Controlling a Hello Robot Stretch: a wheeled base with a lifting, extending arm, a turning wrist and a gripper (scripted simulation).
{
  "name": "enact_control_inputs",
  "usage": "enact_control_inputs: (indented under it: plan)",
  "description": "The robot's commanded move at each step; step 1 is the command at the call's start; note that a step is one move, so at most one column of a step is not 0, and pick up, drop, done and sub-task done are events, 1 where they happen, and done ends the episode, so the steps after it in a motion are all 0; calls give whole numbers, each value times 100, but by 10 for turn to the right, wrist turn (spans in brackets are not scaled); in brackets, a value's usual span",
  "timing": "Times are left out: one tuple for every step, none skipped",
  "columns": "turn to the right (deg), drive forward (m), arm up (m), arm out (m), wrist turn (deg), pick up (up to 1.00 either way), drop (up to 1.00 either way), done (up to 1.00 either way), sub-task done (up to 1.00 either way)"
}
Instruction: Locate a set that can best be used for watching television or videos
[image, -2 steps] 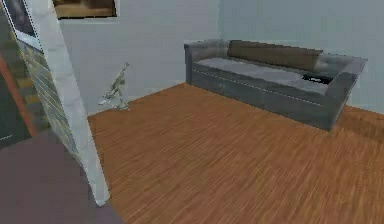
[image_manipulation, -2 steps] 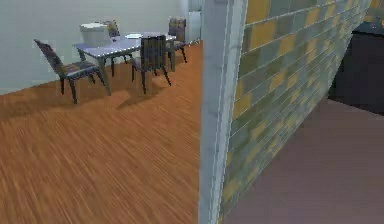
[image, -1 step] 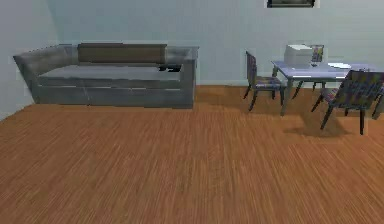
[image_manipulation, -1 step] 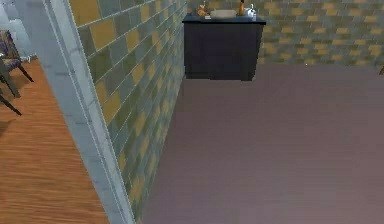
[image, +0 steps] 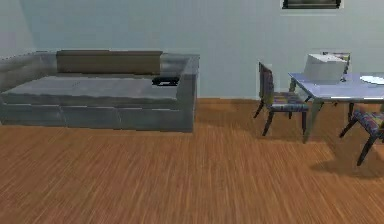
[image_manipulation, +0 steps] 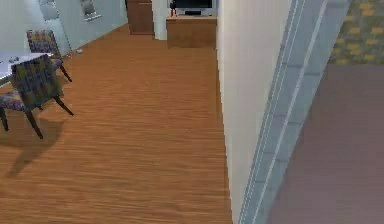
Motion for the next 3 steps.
enact_control_inputs:
  plan:
    - [450, 0, 0, 0, 0, 0, 0, 0, 0]
    - [0, 50, 0, 0, 0, 0, 0, 0, 0]
    - [450, 0, 0, 0, 0, 0, 0, 0, 0]
